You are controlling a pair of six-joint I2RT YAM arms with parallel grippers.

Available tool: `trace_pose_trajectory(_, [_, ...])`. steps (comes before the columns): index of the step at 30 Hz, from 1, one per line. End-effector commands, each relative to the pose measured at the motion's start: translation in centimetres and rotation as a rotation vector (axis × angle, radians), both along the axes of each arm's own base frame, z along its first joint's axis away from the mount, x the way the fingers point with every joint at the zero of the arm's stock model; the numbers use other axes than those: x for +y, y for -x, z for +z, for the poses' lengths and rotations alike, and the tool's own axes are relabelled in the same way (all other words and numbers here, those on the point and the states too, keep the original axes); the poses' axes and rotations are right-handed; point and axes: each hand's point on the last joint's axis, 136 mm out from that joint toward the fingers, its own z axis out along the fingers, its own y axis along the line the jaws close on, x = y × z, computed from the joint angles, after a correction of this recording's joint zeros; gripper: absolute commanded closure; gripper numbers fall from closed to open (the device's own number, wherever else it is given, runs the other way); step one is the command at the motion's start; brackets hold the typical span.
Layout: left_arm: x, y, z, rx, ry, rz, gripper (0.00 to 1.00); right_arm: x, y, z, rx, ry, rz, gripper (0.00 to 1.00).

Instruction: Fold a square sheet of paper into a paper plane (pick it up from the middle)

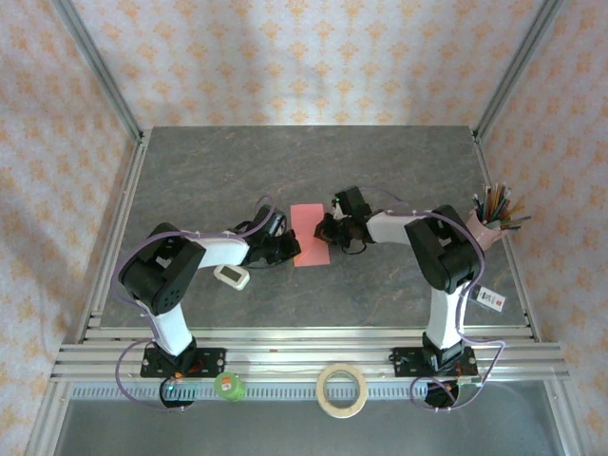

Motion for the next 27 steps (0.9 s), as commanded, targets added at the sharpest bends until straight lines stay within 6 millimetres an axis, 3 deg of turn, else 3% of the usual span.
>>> trace_pose_trajectory(1, [3.9,4.4,-5.4,0.181,-0.184,0.005,1.0,-5.8,-2.9,-2.7,0.039,0.127,-0.188,1.0])
trace_pose_trajectory(7, [2.4,2.7,-3.4,0.117,-0.135,-0.02,1.0,-5.9,-4.1,0.5,-0.024,0.108,-0.194,0.99])
trace_pose_trajectory(11, [0.2,-0.3,1.6,-0.019,-0.027,-0.024,0.99,-5.8,-3.1,3.5,-0.094,0.056,-0.2,0.94])
trace_pose_trajectory(14, [-1.0,-2.2,5.4,-0.125,0.043,-0.013,0.88,-5.4,-1.9,4.8,-0.114,0.011,-0.194,0.87])
trace_pose_trajectory(17, [-1.3,-3.1,7.4,-0.185,0.088,0.009,0.77,-4.6,-0.6,5.2,-0.123,-0.026,-0.173,0.8])
trace_pose_trajectory(21, [-1.5,-3.1,7.5,-0.19,0.133,0.037,0.69,-3.7,0.6,5.2,-0.11,-0.055,-0.149,0.73])
trace_pose_trajectory(27, [-1.1,-3.4,5.4,-0.149,0.088,0.019,0.69,-2.2,1.3,4.8,-0.091,-0.101,-0.145,0.68])
